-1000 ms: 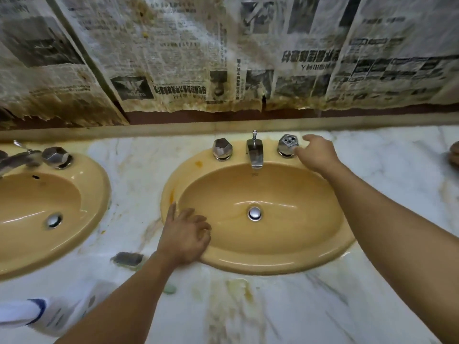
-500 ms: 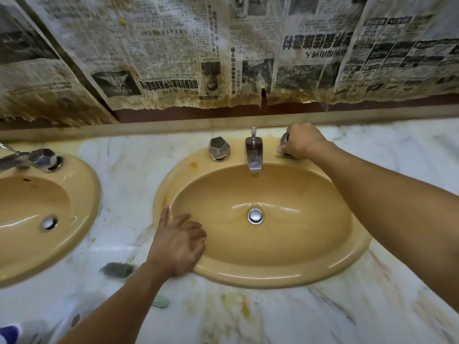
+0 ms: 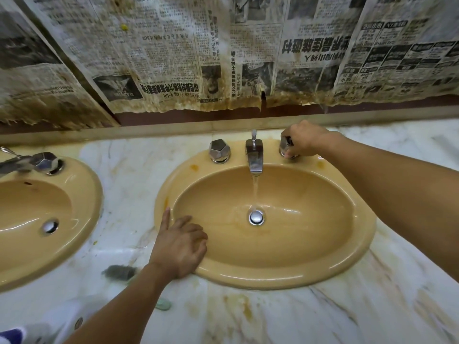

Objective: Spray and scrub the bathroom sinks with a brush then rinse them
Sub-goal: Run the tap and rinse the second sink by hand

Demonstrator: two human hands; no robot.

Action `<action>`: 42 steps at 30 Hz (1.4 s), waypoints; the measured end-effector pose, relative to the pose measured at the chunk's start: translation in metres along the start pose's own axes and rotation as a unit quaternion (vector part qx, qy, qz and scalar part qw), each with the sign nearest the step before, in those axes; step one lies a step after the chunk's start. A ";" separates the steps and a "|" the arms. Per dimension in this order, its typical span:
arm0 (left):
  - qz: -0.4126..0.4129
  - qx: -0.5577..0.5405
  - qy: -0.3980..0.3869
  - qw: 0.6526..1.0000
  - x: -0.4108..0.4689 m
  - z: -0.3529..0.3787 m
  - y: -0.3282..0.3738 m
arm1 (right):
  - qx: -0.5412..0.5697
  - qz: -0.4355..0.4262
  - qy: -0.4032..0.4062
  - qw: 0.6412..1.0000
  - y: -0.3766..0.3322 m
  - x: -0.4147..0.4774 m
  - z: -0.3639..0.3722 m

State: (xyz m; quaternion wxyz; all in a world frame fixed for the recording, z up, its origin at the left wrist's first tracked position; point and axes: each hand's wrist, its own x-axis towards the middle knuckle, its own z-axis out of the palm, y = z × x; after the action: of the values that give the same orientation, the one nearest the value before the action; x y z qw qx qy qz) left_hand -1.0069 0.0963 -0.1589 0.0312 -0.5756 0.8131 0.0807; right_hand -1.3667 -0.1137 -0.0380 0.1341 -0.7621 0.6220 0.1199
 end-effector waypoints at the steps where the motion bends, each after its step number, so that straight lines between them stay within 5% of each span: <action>1: -0.001 0.000 0.000 1.000 0.000 0.000 0.000 | -0.002 0.001 -0.002 1.000 0.000 0.001 0.000; 26: -0.018 0.029 -0.020 0.999 0.001 -0.006 0.006 | -0.022 -0.046 -0.009 0.999 0.012 -0.004 -0.001; 32: 0.006 0.036 -0.021 0.999 0.000 -0.010 0.006 | 0.137 0.031 0.095 0.986 0.007 -0.013 0.039; 34: 0.016 0.044 -0.048 0.998 0.000 -0.008 0.004 | 0.218 0.048 0.237 0.946 -0.011 -0.029 0.065; 37: 0.040 0.058 -0.097 0.993 0.004 -0.011 0.001 | 0.382 0.109 0.401 0.825 -0.053 -0.053 0.097; 38: 0.049 0.057 -0.118 0.990 0.006 -0.014 0.002 | 0.454 0.152 0.385 0.789 -0.067 -0.057 0.103; 40: 0.064 0.047 -0.173 0.982 0.016 -0.020 0.006 | 0.655 0.253 0.227 0.674 -0.087 -0.054 0.110; 42: 0.054 0.018 -0.243 0.968 0.028 -0.028 0.012 | 0.827 0.291 0.018 0.481 -0.101 -0.050 0.112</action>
State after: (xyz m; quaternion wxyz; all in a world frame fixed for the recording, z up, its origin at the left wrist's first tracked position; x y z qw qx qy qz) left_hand -1.0264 0.0690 -0.1348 0.2336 -0.4935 0.8122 0.2055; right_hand -1.2797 -0.0093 -0.1197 0.6482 -0.0772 0.6228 -0.4312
